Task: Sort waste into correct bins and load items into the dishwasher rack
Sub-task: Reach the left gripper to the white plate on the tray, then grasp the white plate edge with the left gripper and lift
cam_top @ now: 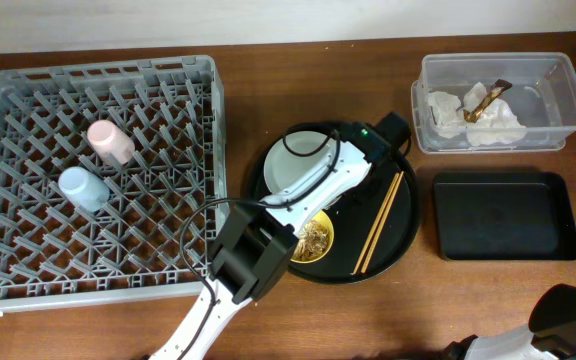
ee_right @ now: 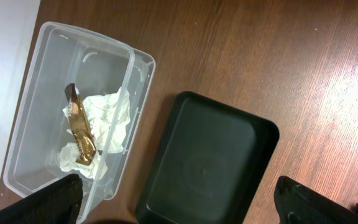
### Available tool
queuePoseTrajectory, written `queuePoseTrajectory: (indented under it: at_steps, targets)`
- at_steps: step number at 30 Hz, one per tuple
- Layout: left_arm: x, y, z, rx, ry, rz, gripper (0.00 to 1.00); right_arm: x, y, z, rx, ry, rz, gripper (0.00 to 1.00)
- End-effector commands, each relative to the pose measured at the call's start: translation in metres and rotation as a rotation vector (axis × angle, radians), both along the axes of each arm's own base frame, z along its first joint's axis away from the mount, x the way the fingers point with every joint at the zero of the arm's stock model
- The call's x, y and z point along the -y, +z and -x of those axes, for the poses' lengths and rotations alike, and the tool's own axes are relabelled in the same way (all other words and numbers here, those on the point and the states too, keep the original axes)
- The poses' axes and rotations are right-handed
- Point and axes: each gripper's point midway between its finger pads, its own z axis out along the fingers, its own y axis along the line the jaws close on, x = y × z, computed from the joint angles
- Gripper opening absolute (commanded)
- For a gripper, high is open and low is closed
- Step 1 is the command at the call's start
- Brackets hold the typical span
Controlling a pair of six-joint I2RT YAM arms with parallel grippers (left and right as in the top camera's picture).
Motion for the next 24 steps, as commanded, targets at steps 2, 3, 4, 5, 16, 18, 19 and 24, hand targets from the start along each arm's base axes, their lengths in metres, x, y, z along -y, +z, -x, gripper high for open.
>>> queuePoseTrajectory:
  at_steps: [2, 3, 4, 5, 16, 18, 19, 24]
  targets:
    - [-0.005, -0.017, 0.000, -0.015, 0.012, -0.031, 0.28, -0.001, 0.001, 0.001, 0.002, -0.001, 0.000, 0.99]
    - [-0.005, -0.017, 0.001, -0.018, 0.014, -0.034, 0.26, -0.001, 0.001, 0.001, 0.002, -0.001, 0.000, 0.99]
    - [-0.006, -0.018, 0.002, -0.021, 0.019, -0.036, 0.19, -0.001, 0.001, 0.001, 0.002, -0.001, 0.000, 0.99]
    - [-0.006, -0.018, 0.002, -0.023, 0.028, -0.036, 0.13, -0.001, 0.001, 0.001, 0.002, -0.001, 0.000, 0.99]
    - [0.016, 0.101, -0.012, 0.069, 0.085, 0.134, 0.01, -0.001, 0.001, 0.001, 0.002, -0.001, 0.000, 0.99]
    - [0.017, 0.138, -0.018, 0.123, 0.090, 0.195, 0.01, -0.001, 0.001, 0.001, 0.002, -0.001, 0.000, 0.99]
    - [0.013, 0.162, -0.022, 0.160, 0.098, 0.235, 0.01, -0.001, 0.001, 0.001, 0.002, -0.001, 0.000, 0.99]
    - [-0.047, 0.253, -0.044, 0.290, 0.233, 0.381, 0.01, -0.001, 0.001, 0.001, 0.002, -0.001, 0.000, 0.99]
